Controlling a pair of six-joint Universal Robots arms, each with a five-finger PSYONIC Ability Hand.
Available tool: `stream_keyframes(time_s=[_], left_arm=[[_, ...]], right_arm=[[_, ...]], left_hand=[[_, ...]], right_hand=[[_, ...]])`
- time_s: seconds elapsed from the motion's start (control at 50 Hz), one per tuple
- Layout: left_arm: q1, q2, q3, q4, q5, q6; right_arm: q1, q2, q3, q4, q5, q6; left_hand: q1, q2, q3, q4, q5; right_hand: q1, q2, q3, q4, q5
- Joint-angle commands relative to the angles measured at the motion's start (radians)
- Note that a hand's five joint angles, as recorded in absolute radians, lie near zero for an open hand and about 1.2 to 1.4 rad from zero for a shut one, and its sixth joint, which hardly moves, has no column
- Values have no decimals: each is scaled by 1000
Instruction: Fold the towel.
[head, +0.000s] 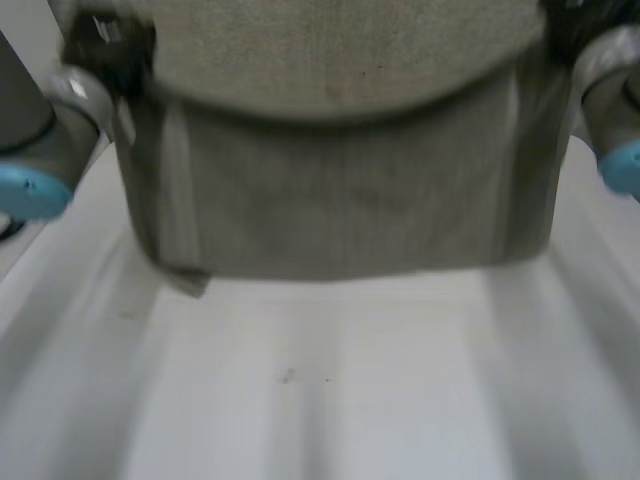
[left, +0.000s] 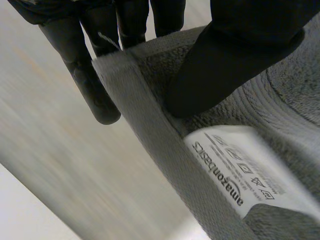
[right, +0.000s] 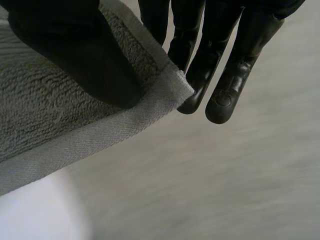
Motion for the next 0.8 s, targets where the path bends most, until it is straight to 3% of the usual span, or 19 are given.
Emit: stream_keyframes(time_s=[0.02, 0.16, 0.24, 0.38, 0.42, 0.54, 0.6, 0.68, 0.74, 0.76, 0.8], left_arm=[[-9, 130, -2, 323, -80, -175], [0, 136, -152, 265, -71, -240], [5, 133, -355, 277, -65, -240], [5, 85, -608, 451, -23, -236], [7, 33, -695, 555, 0, -231], [7, -28, -761, 606, 18, -231], [11, -38, -798, 540, 20, -222], [33, -18, -829, 428, 18, -156], [80, 91, -884, 243, 18, -14], [80, 91, -884, 242, 18, -13], [106, 183, -942, 83, 18, 74]], right_arm=[[5, -155, 115, -351, 15, 106], [5, -171, 297, -328, -37, 117], [4, -180, 454, -317, -92, 117], [-3, -105, 669, -317, -194, 106], [-1, -79, 695, -317, -197, 105], [-1, -2, 761, -293, -194, 102], [-1, -1, 767, -265, -192, 99], [-6, -31, 777, -110, -189, 56], [-12, -97, 781, 59, -189, 8], [-28, -132, 789, 148, -189, -13], [-56, -167, 800, 237, -191, -31]], left_hand=[[207, 178, 180, 179, 184], [207, 178, 180, 179, 184], [207, 178, 180, 179, 184], [207, 178, 180, 179, 184], [207, 178, 180, 179, 184], [207, 178, 180, 179, 184], [207, 178, 180, 179, 184], [207, 178, 180, 179, 184], [207, 178, 180, 179, 184], [207, 178, 180, 179, 184], [207, 178, 180, 179, 184]], right_hand=[[419, 218, 210, 206, 237], [419, 218, 210, 206, 237], [419, 218, 210, 206, 237], [419, 218, 210, 206, 237], [419, 218, 210, 206, 237], [419, 218, 210, 206, 237], [419, 218, 210, 206, 237], [419, 218, 210, 206, 237], [419, 218, 210, 206, 237], [419, 218, 210, 206, 237], [419, 218, 210, 206, 237]])
